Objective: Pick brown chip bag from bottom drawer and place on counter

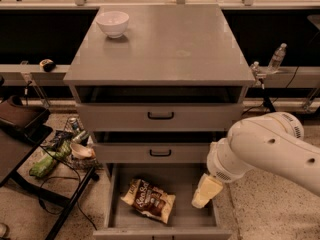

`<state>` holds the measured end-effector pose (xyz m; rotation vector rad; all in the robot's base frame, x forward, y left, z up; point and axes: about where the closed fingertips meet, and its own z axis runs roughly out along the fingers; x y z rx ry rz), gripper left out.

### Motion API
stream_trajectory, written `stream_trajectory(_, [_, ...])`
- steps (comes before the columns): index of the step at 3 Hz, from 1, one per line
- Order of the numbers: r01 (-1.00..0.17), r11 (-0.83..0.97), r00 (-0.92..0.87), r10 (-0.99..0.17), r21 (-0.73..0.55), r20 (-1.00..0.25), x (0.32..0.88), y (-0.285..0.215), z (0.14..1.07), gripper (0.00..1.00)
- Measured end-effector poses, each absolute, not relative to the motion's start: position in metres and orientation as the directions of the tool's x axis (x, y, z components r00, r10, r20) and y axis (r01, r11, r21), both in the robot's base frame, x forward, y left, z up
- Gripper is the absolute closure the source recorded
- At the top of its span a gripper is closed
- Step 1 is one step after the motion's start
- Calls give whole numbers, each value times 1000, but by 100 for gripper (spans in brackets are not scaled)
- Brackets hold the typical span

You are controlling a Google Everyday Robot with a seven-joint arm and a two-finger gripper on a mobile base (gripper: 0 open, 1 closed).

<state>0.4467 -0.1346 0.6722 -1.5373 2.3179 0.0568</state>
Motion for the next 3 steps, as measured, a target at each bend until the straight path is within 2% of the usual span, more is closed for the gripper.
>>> stream_trajectory(1, [-900, 407, -346, -886, -158, -310, 445, -135, 672, 0])
stream_trajectory(3, [-876, 475, -412, -830, -86, -376, 491, -119, 579, 0])
